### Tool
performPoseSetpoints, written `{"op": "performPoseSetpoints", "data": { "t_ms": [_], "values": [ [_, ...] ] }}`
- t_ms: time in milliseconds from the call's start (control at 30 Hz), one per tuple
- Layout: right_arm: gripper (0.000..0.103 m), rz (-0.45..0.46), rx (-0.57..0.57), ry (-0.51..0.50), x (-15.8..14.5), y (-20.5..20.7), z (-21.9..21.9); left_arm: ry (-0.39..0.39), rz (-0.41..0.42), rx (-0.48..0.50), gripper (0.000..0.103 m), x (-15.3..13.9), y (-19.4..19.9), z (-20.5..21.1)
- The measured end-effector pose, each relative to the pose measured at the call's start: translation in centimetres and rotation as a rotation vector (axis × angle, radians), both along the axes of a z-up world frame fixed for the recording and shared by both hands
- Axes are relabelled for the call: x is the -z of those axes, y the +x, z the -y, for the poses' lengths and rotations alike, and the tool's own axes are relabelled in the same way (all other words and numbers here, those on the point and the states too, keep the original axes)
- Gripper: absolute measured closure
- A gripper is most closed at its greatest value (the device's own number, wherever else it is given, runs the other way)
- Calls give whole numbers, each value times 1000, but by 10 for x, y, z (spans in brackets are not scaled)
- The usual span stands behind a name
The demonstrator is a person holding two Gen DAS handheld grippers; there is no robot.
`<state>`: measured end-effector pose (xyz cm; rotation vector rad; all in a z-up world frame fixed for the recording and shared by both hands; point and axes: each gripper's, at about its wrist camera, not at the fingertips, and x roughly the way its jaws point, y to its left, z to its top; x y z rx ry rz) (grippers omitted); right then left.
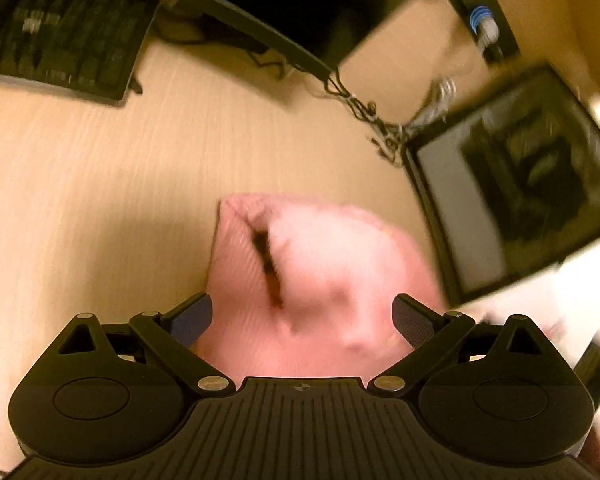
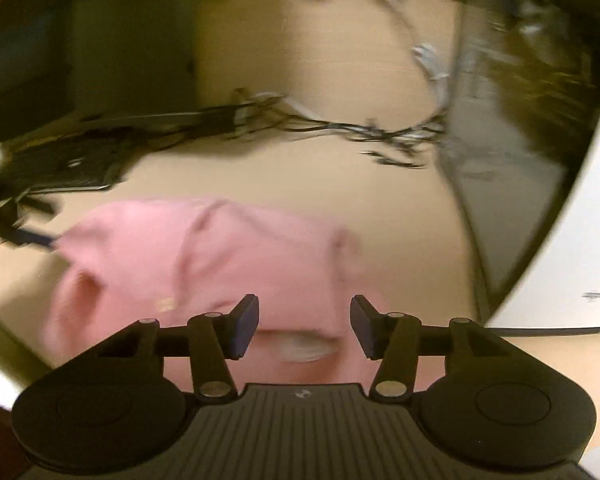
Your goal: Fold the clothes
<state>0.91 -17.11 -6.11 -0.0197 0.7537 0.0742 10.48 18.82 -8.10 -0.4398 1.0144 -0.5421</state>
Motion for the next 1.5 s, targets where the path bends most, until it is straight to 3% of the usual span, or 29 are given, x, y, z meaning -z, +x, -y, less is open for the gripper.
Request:
{"op": "performPoseSetpoints", "data": {
  "t_ms": [67,167,233,367,433,600,733,867,1000,1033,1067,1100,1167,1233,1333,1400,1500],
  "values": [
    [52,-20,46,6,11,8,19,110,55,26,4,1,-16,10],
    [52,-66,110,30,29,11,43,200,82,25,4,5,-36,22],
    [52,-76,124,85,35,7,55,188,91,13,4,1,-43,27],
    [49,-69,60,248,29,16,58,21,80,-20,4,-14,-48,30],
    [44,-64,12,236,29,24,50,53,85,-59,4,-15,-50,31],
    [43,-29,-141,107,26,20,28,151,92,-132,4,-14,-59,31],
    [39,45,-424,-61,15,8,-23,256,84,-138,4,-5,-70,23],
    [38,123,-677,-230,21,6,-90,275,93,-141,4,-1,-76,20],
    [38,168,-766,-373,45,29,-143,293,104,-143,4,3,-79,17],
    [40,194,-773,-433,52,34,-152,295,112,-141,4,5,-76,18],
    [57,216,-775,-482,58,40,-159,292,120,-135,4,8,-74,19],
    [76,207,-754,-461,56,48,-160,285,127,-127,4,11,-71,21],
    [88,125,-661,-264,37,73,-147,283,136,-117,4,19,-63,27],
    [93,54,-560,-52,19,95,-126,284,145,-100,4,25,-58,34],
    [94,-1,-483,112,3,120,-101,303,173,-72,11,28,-57,46],
    [95,-31,-457,167,1,130,-91,366,198,-43,68,24,-56,56],
    [96,-21,-479,156,-5,131,-89,470,266,54,73,13,-63,77]
  ]
}}
